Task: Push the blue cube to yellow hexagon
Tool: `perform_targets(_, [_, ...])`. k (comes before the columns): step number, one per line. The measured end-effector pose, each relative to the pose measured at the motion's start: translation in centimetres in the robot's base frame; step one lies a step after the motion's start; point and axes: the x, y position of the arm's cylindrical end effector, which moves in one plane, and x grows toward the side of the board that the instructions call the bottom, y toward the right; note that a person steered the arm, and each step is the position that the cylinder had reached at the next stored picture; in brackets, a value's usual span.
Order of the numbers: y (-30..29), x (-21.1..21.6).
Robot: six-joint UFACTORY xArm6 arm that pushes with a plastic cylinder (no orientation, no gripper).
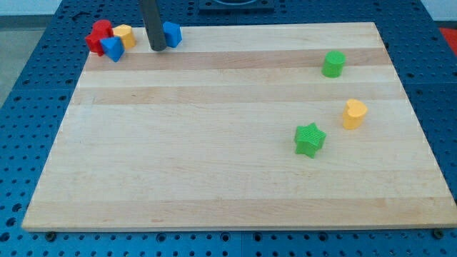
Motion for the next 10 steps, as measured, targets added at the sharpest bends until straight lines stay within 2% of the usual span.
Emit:
perform_targets(3, [4.8,0.9])
perform_targets(5, [7.1,-0.6])
perform_targets(8, [5.2,-4.6])
perform_targets(10, [0.8,-4.9])
